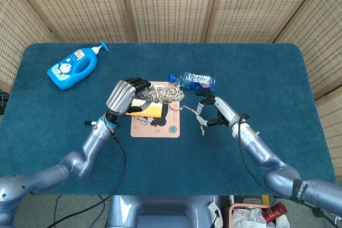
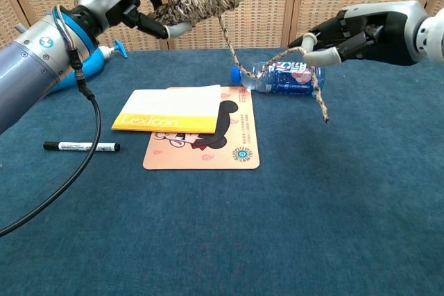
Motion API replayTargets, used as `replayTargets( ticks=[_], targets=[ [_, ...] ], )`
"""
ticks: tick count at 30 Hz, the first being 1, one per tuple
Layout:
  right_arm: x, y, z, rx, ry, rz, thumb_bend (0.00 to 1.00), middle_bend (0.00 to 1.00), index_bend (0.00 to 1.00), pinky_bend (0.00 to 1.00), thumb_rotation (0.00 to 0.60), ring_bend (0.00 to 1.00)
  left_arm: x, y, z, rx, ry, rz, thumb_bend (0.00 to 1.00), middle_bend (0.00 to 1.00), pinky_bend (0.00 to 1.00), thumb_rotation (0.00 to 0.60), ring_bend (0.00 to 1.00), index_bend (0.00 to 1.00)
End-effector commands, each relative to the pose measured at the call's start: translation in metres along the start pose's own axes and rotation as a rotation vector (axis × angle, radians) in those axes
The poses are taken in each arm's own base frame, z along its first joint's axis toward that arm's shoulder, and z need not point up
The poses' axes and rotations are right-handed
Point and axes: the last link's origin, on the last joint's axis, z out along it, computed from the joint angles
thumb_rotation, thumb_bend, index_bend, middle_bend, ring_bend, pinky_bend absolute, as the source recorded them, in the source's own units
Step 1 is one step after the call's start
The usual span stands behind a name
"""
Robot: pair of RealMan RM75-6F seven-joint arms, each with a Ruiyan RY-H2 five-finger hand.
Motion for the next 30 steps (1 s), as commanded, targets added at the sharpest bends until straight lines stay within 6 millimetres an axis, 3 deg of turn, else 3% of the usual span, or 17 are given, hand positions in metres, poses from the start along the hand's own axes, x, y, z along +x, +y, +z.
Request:
replayTargets(
  ticks=[1, 13, 16, 19, 21, 23, 25, 30],
  targets=[
    [-0.011, 0.012, -0.009, -0.011, -0.045, -0.019, 0.49, 0.11, 0.74, 0.00, 0.600, 0.00, 0.004, -0.001, 0.000, 0.008, 0.002, -0.002, 0.66, 0.52, 0.52, 0.600, 0.44, 0.69],
    [-0.044, 0.031, -0.037, 0.071, -0.160, -0.220, 0.49, 0.11, 0.74, 0.00, 0.600, 0.00, 0.015, -0.001, -0.005, 0.034, 0.000, -0.028, 0.66, 0.52, 0.52, 0.600, 0.44, 0.69],
    [-0.048, 0.033, -0.040, 0.093, -0.185, -0.287, 0.48, 0.10, 0.69, 0.00, 0.600, 0.00, 0.016, -0.001, -0.006, 0.032, -0.001, -0.021, 0.66, 0.52, 0.52, 0.600, 0.44, 0.69],
    [-0.051, 0.036, -0.044, 0.092, -0.232, -0.369, 0.33, 0.04, 0.44, 0.00, 0.600, 0.00, 0.019, 0.000, -0.008, 0.032, 0.003, -0.019, 0.66, 0.52, 0.52, 0.600, 0.44, 0.69],
    [-0.052, 0.038, -0.047, 0.081, -0.259, -0.409, 0.12, 0.00, 0.20, 0.00, 0.600, 0.00, 0.021, 0.001, -0.009, 0.030, 0.010, -0.027, 0.66, 0.52, 0.52, 0.600, 0.44, 0.69],
    [-0.050, 0.040, -0.050, 0.066, -0.276, -0.440, 0.02, 0.00, 0.05, 0.00, 0.600, 0.00, 0.023, 0.002, -0.010, 0.028, 0.012, -0.042, 0.66, 0.52, 0.52, 0.600, 0.44, 0.69],
    [-0.048, 0.041, -0.053, 0.055, -0.280, -0.464, 0.00, 0.00, 0.00, 0.00, 0.600, 0.00, 0.024, 0.004, -0.012, 0.023, 0.011, -0.055, 0.66, 0.52, 0.52, 0.600, 0.44, 0.69],
    [-0.034, 0.047, -0.071, 0.058, -0.217, -0.541, 0.00, 0.00, 0.00, 0.00, 0.600, 0.00, 0.036, 0.006, -0.020, -0.005, 0.018, -0.034, 0.66, 0.52, 0.52, 0.600, 0.44, 0.69]
  ],
)
